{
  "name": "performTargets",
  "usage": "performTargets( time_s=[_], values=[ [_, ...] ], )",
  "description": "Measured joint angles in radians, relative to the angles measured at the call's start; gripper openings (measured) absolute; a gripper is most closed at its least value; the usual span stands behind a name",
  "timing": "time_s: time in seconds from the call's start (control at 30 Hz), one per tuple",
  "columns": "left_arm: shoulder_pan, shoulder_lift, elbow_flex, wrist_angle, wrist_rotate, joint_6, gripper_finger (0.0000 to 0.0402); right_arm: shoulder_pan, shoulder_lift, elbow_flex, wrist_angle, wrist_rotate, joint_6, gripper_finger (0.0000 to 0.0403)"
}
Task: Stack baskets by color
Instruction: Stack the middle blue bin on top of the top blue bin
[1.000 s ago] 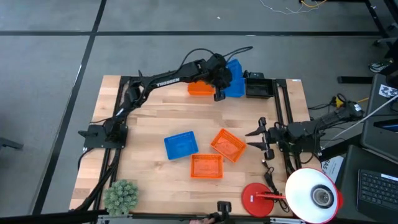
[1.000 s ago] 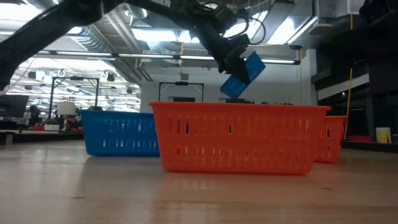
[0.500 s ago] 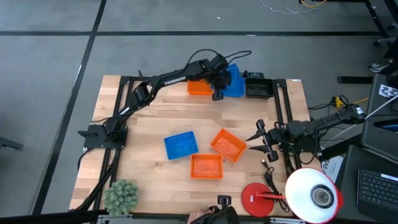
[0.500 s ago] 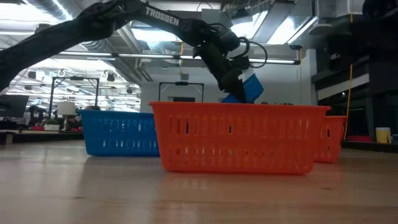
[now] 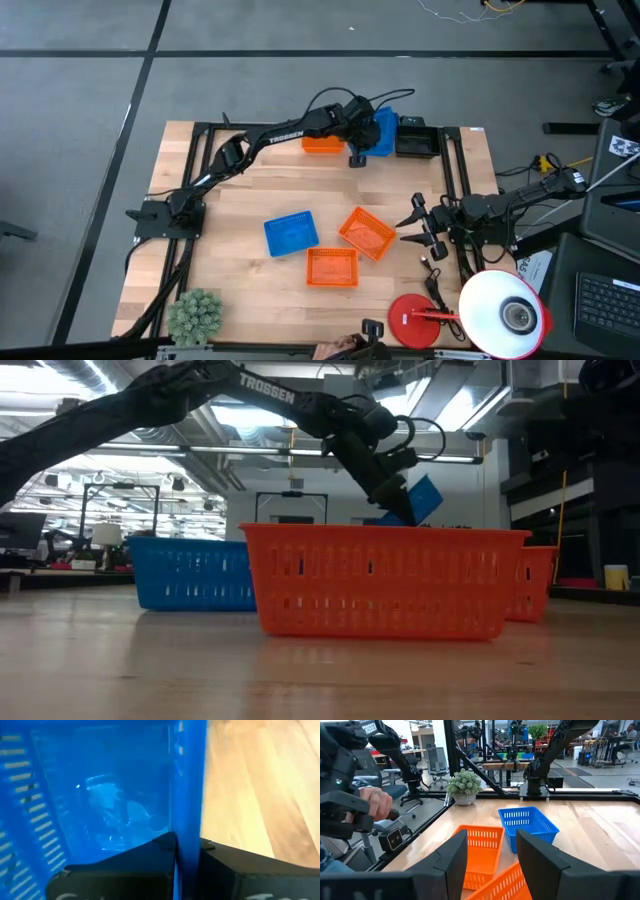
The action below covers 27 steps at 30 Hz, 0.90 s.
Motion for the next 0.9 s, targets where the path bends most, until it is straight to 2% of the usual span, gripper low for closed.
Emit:
performTargets(
  time_s=[0.33,0.67,0.9],
  values=[
    [0.002,0.018,0.0,0.009,-0.068,0.0,0.0005,0.0,0.0,0.0,0.0,-0.001,-0.001,0.0168],
    [0.009,0.019,0.0,0.014,-0.091,0.0,0.0074,0.0,0.0,0.0,-0.001,-0.007,-0.003,0.0168],
    [0.011,0.019,0.0,0.035,-0.14,0.0,0.0092,0.0,0.0,0.0,-0.039,-0.007,-0.003,0.0168]
  ],
)
